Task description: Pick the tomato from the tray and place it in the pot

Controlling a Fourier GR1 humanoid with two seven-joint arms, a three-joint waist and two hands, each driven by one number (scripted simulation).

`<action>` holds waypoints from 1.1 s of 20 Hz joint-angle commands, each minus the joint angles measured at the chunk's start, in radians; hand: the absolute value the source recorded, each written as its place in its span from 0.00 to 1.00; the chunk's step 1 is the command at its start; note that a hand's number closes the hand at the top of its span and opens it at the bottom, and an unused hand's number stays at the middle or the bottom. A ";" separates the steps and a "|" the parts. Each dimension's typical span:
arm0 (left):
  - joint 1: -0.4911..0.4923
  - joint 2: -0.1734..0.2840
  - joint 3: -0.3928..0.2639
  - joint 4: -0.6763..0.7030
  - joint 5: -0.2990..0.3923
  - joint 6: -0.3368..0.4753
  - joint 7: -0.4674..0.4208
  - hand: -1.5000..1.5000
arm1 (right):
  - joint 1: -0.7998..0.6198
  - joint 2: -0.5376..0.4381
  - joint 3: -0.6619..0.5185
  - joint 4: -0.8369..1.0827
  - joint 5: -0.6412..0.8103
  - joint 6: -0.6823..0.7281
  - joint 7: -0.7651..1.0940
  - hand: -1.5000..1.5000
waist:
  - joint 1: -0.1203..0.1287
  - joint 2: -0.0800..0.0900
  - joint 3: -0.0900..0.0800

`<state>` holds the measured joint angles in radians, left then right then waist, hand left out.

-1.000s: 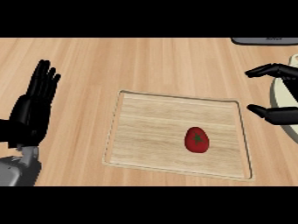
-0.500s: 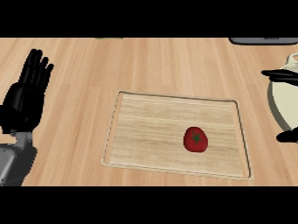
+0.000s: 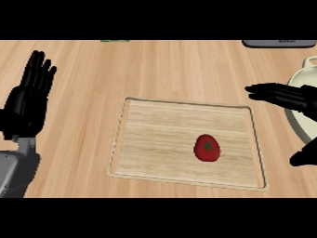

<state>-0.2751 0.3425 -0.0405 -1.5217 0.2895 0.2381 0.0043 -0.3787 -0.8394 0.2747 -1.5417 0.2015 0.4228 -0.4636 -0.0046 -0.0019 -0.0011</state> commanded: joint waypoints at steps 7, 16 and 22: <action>0.072 0.030 0.056 -0.081 0.006 -0.076 0.016 0.50 | 0.019 0.120 0.053 -0.093 0.139 0.092 0.259 0.00 | 0.012 0.001 0.001; -0.026 -0.055 0.057 -0.014 -0.066 -0.048 0.041 0.50 | 0.098 0.275 0.085 -0.112 0.321 0.085 0.243 0.00 | 0.004 0.002 0.001; 0.027 -0.087 0.062 -0.023 -0.110 -0.064 0.007 0.50 | 0.103 0.342 0.041 -0.103 0.387 0.094 0.172 0.00 | 0.006 0.001 0.001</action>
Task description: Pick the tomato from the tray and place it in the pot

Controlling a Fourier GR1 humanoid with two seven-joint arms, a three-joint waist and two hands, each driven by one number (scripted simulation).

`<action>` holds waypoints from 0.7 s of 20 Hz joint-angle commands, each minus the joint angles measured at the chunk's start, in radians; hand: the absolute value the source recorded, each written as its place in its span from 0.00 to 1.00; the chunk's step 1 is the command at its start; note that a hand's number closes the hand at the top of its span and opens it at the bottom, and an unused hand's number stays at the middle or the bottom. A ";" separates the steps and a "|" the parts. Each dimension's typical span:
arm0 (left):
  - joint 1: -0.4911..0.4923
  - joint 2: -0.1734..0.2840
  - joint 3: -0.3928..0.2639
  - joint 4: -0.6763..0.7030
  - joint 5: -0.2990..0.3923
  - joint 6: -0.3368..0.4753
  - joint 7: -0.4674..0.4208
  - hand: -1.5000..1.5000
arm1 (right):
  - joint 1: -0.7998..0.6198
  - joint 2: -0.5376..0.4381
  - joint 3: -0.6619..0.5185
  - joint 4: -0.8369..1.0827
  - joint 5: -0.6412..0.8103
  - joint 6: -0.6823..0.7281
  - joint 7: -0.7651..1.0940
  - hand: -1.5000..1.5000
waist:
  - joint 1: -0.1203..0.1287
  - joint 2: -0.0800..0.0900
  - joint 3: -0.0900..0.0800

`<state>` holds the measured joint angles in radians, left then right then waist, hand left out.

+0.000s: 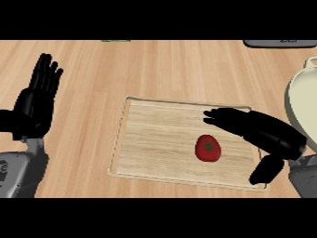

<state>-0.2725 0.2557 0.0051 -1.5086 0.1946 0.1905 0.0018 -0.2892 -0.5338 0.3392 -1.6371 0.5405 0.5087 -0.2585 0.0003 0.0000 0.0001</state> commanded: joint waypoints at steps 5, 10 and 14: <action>0.004 -0.026 0.023 -0.003 -0.025 -0.019 -0.003 0.50 | 0.029 0.143 0.053 0.016 0.188 -0.057 0.074 0.00 | 0.001 0.000 0.000; -0.018 -0.023 0.046 -0.036 -0.024 -0.028 0.065 0.50 | 0.047 0.158 0.027 0.060 0.257 -0.055 0.048 0.00 | 0.000 0.000 0.000; 0.007 -0.006 0.078 -0.033 -0.001 -0.088 0.039 0.50 | -0.003 0.257 0.046 0.168 0.306 -0.097 0.037 0.00 | 0.004 0.000 0.000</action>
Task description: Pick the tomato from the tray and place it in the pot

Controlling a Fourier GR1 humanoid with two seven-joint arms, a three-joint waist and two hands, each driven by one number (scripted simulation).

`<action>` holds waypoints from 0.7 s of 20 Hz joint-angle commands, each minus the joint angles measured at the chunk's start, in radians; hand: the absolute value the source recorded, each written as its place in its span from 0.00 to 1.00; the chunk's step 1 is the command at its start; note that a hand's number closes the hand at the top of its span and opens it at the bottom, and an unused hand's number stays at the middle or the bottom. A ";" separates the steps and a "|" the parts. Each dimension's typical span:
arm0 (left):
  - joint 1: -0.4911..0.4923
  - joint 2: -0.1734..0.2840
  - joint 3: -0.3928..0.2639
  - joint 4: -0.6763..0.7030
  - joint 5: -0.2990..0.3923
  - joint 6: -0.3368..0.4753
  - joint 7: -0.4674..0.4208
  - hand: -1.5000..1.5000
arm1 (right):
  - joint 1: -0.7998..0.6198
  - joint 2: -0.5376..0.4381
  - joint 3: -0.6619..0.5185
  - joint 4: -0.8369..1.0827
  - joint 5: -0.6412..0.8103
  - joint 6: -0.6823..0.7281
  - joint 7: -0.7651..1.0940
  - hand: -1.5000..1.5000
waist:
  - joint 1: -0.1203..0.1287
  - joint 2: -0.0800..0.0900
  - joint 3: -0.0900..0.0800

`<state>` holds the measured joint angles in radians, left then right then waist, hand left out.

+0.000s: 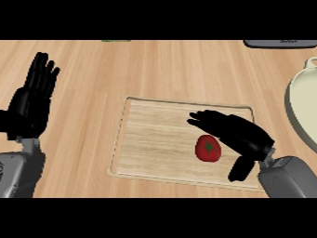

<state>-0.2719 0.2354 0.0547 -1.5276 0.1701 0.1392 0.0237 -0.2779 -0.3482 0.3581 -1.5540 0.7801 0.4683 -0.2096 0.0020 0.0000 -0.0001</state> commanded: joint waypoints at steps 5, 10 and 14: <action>0.055 -0.029 0.000 -0.096 -0.031 -0.001 0.038 0.50 | -0.029 0.041 -0.042 0.165 0.083 -0.041 -0.145 0.00 | 0.002 0.000 0.000; 0.014 -0.033 0.009 -0.107 -0.025 0.003 0.106 0.50 | -0.060 0.156 -0.007 0.230 0.130 -0.060 -0.096 0.00 | 0.002 0.000 0.000; -0.017 -0.038 0.014 -0.022 -0.046 0.005 0.048 0.50 | -0.045 0.114 0.049 0.238 0.165 -0.153 -0.279 1.00 | 0.001 0.002 0.001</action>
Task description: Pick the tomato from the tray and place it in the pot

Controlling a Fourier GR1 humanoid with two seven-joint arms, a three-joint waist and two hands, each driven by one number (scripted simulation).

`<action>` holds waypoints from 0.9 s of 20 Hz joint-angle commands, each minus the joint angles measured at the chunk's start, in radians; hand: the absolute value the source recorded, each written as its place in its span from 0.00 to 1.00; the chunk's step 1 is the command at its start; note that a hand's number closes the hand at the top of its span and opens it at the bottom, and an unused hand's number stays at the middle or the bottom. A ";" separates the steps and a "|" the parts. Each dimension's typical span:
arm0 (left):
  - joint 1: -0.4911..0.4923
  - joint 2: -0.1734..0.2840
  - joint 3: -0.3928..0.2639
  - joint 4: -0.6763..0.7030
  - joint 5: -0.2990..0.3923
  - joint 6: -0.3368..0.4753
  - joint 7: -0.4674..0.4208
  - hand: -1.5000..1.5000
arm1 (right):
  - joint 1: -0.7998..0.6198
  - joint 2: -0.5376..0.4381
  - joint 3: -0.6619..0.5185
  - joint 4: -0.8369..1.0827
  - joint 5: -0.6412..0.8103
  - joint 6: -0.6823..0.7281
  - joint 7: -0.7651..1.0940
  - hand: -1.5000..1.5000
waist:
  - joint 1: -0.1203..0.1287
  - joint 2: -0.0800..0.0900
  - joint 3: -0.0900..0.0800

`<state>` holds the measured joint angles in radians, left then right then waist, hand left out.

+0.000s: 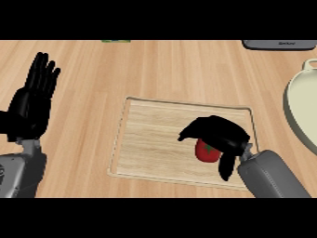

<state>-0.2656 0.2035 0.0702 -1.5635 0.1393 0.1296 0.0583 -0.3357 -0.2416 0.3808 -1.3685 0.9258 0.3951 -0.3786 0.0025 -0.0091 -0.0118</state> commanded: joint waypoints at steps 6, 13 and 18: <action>-0.015 -0.026 0.009 0.053 -0.013 -0.005 -0.046 0.50 | 0.045 0.046 0.053 0.013 0.080 -0.108 -0.107 1.00 | -0.002 0.010 0.012; 0.058 -0.005 0.028 -0.047 0.012 -0.026 0.009 0.50 | 0.138 0.025 0.014 -0.137 0.142 -0.190 -0.052 1.00 | -0.003 0.007 0.012; 0.037 0.024 0.061 0.020 0.011 -0.037 -0.017 0.50 | 0.430 0.107 0.241 -0.441 0.315 -0.159 0.235 1.00 | -0.043 -0.003 0.010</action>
<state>-0.2473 0.2171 0.1148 -1.5618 0.1478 0.1011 0.0562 -0.1047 -0.1841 0.4999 -1.6833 1.1641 0.2642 -0.2768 -0.0218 -0.0189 -0.0156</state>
